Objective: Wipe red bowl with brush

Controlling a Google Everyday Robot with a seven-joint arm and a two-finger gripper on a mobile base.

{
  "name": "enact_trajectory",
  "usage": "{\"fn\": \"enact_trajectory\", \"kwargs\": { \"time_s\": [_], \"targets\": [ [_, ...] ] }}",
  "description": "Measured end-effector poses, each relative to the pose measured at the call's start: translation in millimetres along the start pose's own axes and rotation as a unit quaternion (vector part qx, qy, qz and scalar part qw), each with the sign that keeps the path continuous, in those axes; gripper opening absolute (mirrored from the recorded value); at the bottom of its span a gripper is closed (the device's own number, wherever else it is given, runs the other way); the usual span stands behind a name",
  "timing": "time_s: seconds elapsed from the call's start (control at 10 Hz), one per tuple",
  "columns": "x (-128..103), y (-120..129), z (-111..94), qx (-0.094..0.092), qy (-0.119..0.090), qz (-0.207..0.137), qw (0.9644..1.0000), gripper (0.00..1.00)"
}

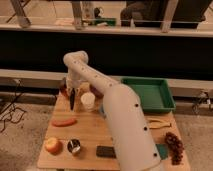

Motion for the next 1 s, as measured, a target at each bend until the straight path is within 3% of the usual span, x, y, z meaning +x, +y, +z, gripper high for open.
{"fn": "enact_trajectory", "kwargs": {
  "time_s": [0.4,1.0],
  "targets": [
    [-2,-13,1,0.003,0.005,-0.015,0.9999,0.19],
    [-28,-13,-6,0.007,0.012,-0.025,0.9996,0.19]
  ]
}}
